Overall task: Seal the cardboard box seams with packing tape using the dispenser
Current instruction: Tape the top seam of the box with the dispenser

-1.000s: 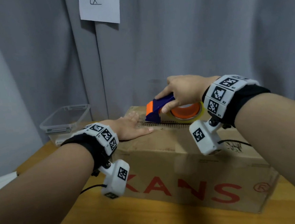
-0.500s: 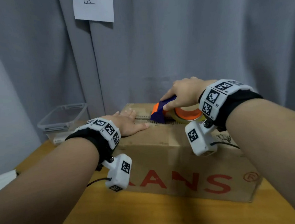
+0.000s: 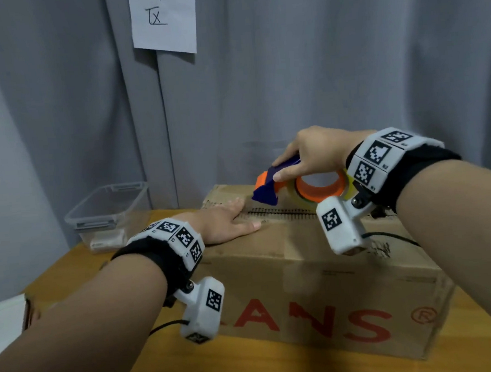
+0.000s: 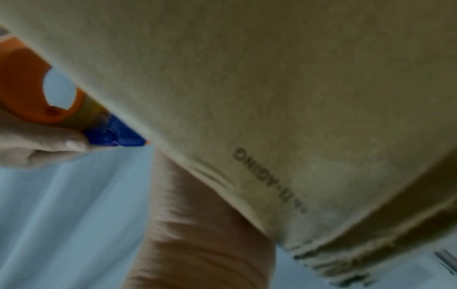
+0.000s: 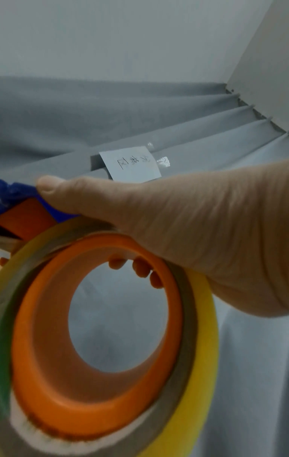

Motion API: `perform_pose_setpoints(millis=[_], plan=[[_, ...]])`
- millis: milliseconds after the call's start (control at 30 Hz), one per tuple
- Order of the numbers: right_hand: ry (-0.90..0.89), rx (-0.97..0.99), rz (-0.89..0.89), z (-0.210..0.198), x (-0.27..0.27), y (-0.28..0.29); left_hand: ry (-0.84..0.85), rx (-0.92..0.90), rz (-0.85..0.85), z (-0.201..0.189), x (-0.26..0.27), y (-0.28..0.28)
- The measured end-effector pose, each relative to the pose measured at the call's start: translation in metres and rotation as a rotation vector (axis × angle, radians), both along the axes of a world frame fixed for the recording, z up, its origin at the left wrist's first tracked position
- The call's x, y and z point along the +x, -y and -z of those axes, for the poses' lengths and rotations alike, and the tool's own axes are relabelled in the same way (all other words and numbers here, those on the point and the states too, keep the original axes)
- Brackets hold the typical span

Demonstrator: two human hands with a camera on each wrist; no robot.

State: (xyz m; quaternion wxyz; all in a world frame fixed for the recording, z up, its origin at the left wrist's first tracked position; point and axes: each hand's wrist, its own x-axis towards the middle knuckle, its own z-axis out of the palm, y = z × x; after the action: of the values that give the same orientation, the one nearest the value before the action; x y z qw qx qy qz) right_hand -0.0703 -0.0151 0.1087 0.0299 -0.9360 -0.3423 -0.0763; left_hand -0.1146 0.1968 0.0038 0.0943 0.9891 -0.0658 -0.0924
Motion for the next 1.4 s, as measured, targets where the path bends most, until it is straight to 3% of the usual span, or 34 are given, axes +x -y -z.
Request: perform_pose_setpoints(millis=[167,333,467,667,833,1200,1400], plan=[[-0.058,-0.016,0.051,0.01,0.001,0.024,-0.005,0.041,-0.014,-0.001,0.0,0.001],[0.003,-0.091,0.105,0.029,0.006,0.019,-0.112,0.213,-0.043,-0.006,-0.002,0.024],[-0.016,-0.077,0.126,0.028,0.011,0.015,-0.091,0.153,-0.017,-0.007,-0.005,0.013],[-0.005,-0.045,0.117,0.032,0.01,0.026,-0.002,0.244,-0.167,-0.003,0.002,0.008],[0.021,-0.14,0.136,0.027,0.007,0.024,0.051,0.133,-0.028,0.003,0.008,0.044],[-0.093,-0.127,0.125,0.023,0.021,-0.01,0.027,0.063,-0.003,0.007,0.022,-0.007],[-0.041,-0.107,0.11,0.025,0.017,-0.042,-0.021,0.055,-0.019,0.001,0.02,-0.046]])
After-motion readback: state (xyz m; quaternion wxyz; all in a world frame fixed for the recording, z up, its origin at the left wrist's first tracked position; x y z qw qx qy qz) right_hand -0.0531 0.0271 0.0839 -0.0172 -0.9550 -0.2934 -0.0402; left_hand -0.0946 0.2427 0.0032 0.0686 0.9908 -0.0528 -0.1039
